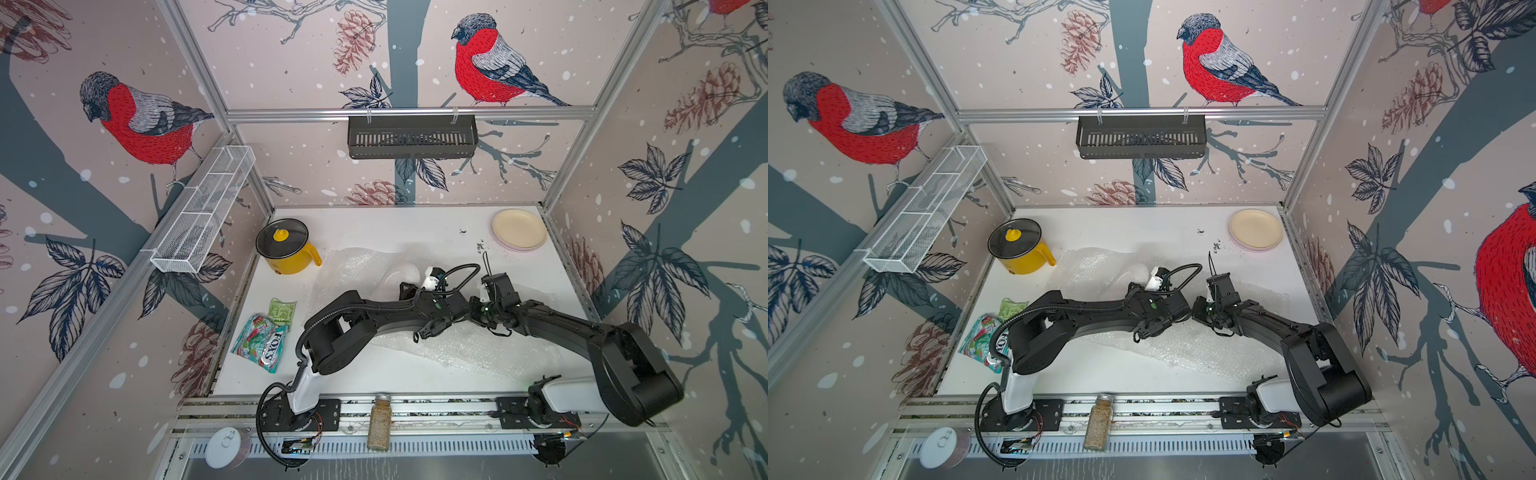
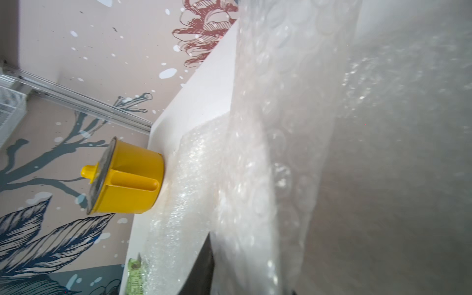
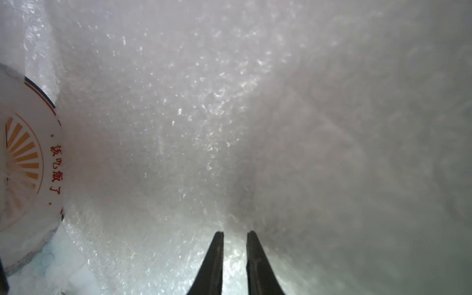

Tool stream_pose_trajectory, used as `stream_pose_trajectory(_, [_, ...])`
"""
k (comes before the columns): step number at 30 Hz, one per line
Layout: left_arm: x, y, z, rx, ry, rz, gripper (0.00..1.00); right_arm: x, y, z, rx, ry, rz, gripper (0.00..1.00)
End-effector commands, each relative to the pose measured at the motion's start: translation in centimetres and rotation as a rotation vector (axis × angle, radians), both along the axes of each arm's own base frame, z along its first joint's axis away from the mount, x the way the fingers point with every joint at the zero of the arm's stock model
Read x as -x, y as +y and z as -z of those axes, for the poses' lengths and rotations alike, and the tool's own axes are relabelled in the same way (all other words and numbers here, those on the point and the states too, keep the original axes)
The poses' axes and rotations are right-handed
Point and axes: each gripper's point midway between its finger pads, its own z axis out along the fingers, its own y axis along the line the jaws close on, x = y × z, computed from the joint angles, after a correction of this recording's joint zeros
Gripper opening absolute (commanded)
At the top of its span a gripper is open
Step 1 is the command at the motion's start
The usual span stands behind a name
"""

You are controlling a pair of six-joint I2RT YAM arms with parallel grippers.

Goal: Unpack dinner plates from bubble wrap
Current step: Unwrap the bubble wrap.

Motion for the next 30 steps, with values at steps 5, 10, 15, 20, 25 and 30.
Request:
stream_pose_trajectory(5, [-1.5, 1.9, -0.1, 0.077, 0.025, -0.075, 0.05, -1.8, 0.5, -3.3, 0.014, -0.091, -0.033, 0.20])
stream_pose_trajectory(10, [-2.4, 2.1, -3.4, 0.141, -0.001, -0.066, 0.00, -3.9, 1.6, -8.3, -0.009, -0.194, -0.076, 0.32])
stream_pose_trajectory(15, [-2.4, 2.0, -4.2, 0.217, 0.049, -0.043, 0.00, -4.3, -2.0, -10.8, 0.090, -0.222, 0.037, 0.58])
stream_pose_trajectory(20, [-2.1, 2.0, -4.5, 0.252, 0.070, -0.030, 0.00, -2.1, -6.3, -8.1, 0.126, -0.167, 0.143, 0.71])
stream_pose_trajectory(25, [-2.4, 2.0, -4.7, 0.272, 0.081, -0.026, 0.00, -1.3, -7.7, -4.9, 0.140, -0.133, 0.194, 0.73])
stream_pose_trajectory(30, [-2.4, 2.3, -4.6, 0.281, 0.092, -0.028, 0.00, -2.7, -8.5, -3.4, 0.213, -0.099, 0.215, 0.69])
